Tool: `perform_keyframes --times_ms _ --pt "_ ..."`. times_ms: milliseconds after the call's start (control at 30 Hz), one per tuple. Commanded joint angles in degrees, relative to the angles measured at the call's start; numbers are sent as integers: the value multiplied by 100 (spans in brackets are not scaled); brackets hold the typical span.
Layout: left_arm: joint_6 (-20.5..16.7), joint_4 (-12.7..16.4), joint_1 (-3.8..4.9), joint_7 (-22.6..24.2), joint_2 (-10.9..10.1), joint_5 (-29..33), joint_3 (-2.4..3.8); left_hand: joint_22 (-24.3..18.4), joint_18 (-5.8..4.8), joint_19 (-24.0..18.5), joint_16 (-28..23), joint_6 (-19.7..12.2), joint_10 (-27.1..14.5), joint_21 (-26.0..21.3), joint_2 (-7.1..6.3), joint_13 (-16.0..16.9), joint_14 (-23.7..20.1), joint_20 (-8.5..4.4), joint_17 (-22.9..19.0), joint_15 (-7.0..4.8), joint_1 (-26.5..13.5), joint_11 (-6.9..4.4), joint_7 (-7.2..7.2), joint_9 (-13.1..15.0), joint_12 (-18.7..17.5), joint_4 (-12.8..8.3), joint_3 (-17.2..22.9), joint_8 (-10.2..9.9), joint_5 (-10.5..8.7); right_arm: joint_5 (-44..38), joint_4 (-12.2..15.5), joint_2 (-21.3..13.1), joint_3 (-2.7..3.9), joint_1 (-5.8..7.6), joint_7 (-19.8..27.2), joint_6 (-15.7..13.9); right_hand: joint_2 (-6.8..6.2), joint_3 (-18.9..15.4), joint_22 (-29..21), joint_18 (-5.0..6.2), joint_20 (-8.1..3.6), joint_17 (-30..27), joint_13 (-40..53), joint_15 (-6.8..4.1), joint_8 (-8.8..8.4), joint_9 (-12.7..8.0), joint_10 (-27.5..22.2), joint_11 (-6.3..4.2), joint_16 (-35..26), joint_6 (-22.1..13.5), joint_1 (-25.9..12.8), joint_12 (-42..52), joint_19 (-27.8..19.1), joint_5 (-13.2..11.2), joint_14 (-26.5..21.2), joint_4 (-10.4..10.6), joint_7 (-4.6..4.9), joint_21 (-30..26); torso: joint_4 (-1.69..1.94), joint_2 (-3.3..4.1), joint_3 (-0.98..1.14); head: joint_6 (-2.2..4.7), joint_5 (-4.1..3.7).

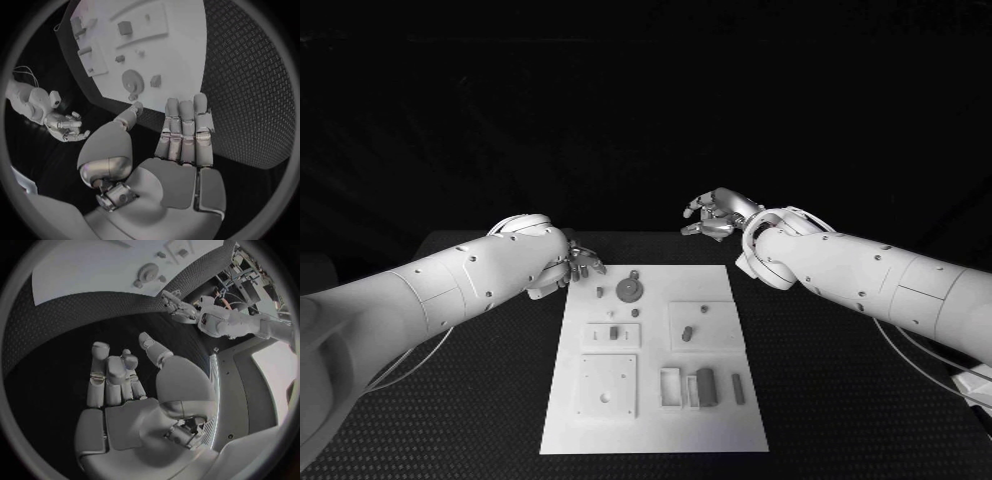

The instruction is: Assemble the parts on the task board

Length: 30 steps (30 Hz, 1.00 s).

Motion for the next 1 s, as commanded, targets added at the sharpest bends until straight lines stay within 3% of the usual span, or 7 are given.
perform_keyframes --times_ms 33,633,1000 --pt "327 -117 -51 15 85 -136 -4 1 86 -9 -22 -25 -37 -26 51 -10 -34 33 -8 12 -32 5 3 -8 -29 26 -8 0 -24 -34 18 5 4 -2 39 42 -7 -32 62 172 2 -3 -5 1 -39 -6 -257 181 -18 255 43 23 -27 5 -36 -5 209 -26 3 1 2 -18 -15" --pt "444 -247 -212 138 212 -102 -25 27 101 -17 9 50 -43 -43 137 -27 -52 46 -20 24 -45 -16 -22 -23 -6 49 -36 40 -27 -34 28 25 4 -2 36 51 -4 -38 64 172 2 -2 -6 2 -43 -7 -256 182 -17 256 48 26 -25 5 -35 -6 209 -27 19 -12 3 -44 -57" --pt "414 -233 -235 213 227 -18 -26 79 113 -16 52 131 -43 -54 343 -51 -64 60 -40 33 46 -34 -40 -85 29 -70 -70 27 72 -35 19 41 4 -2 33 57 -2 -40 65 172 2 -2 -7 2 -44 -7 -255 182 -17 257 51 27 -25 5 -35 -6 209 -27 21 -10 5 -52 -58"
